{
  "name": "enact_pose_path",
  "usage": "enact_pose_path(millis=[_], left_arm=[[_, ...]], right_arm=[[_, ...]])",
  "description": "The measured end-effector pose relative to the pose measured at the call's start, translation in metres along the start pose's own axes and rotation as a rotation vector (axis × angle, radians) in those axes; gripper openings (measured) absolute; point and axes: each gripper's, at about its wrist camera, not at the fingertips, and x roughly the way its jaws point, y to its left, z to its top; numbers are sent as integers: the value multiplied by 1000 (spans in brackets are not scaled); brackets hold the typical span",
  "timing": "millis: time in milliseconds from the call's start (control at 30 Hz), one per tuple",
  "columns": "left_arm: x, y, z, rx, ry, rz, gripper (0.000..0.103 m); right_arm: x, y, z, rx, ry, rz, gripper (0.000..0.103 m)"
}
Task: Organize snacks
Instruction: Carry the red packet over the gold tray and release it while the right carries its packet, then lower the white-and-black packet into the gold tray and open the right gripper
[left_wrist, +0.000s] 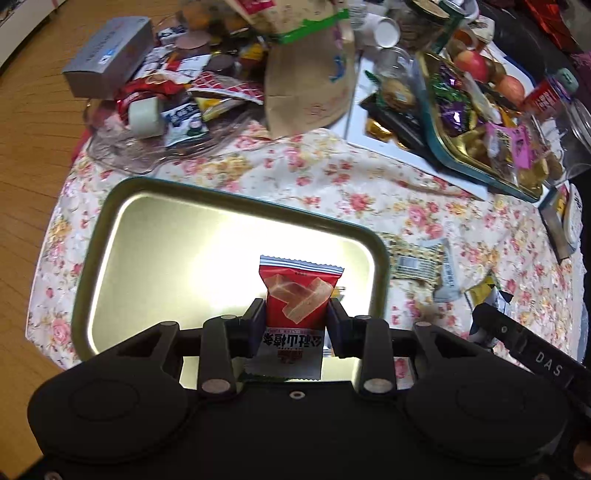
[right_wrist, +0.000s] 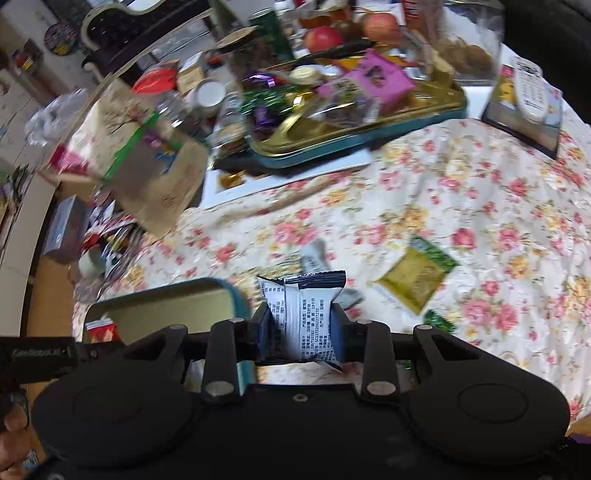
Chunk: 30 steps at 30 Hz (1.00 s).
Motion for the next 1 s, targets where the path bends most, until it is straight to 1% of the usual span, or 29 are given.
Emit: enact_pose_path(millis=[100, 233, 400, 500, 600, 767, 1000], left_arm=[[-1, 14, 1, -19, 1, 0, 43], [-1, 30, 2, -36, -1, 22, 44], [-4, 45, 3, -73, -10, 13, 44], [-2, 46, 4, -85, -5, 15, 44], [0, 42, 3, -72, 7, 6, 44], [2, 33, 1, -37, 17, 15, 44], [6, 31, 1, -35, 29, 25, 44]], right_arm=[[4, 22, -5, -42, 10, 20, 34], [7, 51, -14, -105, 20, 54, 34], [8, 76, -26, -183, 20, 74, 34], [10, 84, -30, -217, 21, 74, 34], [10, 87, -32, -231, 25, 75, 34], [10, 88, -34, -245, 30, 82, 34], [9, 97, -42, -312, 36, 95, 35]])
